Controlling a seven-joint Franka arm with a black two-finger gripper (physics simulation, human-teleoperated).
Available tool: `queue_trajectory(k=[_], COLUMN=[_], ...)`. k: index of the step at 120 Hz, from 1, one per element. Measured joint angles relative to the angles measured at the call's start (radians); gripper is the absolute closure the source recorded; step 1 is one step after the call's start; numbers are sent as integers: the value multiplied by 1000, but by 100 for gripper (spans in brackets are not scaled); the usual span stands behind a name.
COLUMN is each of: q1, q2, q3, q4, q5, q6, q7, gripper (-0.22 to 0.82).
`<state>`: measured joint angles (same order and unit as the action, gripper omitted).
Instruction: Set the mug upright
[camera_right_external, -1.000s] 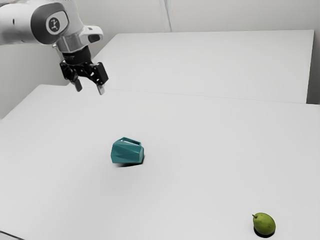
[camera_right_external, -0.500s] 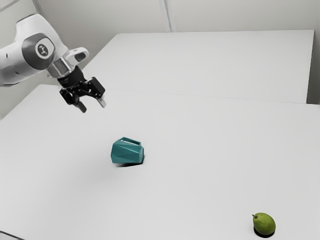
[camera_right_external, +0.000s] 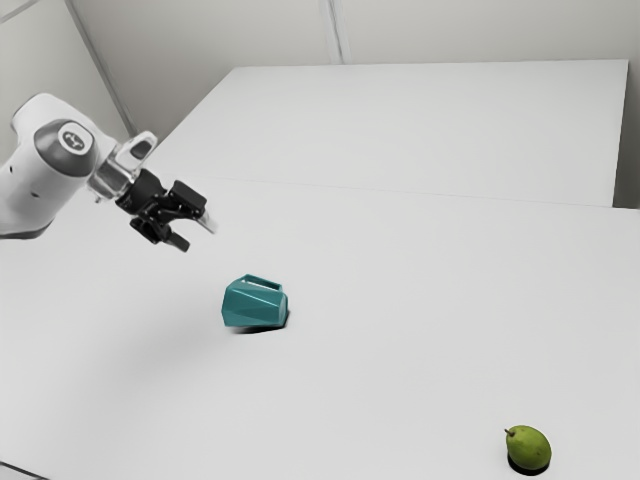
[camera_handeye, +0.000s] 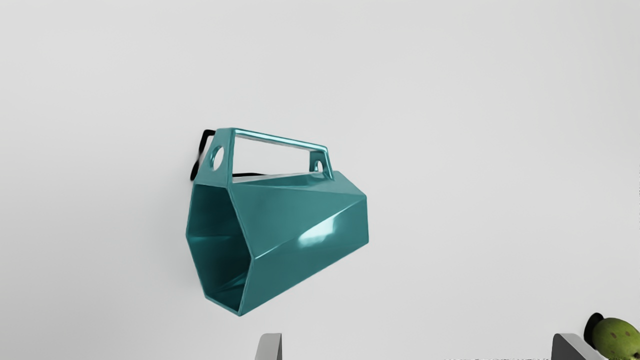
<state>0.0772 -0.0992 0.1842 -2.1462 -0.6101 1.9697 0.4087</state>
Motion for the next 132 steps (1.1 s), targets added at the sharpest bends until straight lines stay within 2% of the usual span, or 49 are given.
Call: queue_trajectory(k=[47, 91, 132], q1=[12, 14, 40], q2=[8, 65, 158], q3=[62, 90, 101], q4=[-168, -226, -239], q5=[-251, -469, -618], q6=[67, 90, 50], q7=[253, 515, 733], gripper=[2, 2, 2])
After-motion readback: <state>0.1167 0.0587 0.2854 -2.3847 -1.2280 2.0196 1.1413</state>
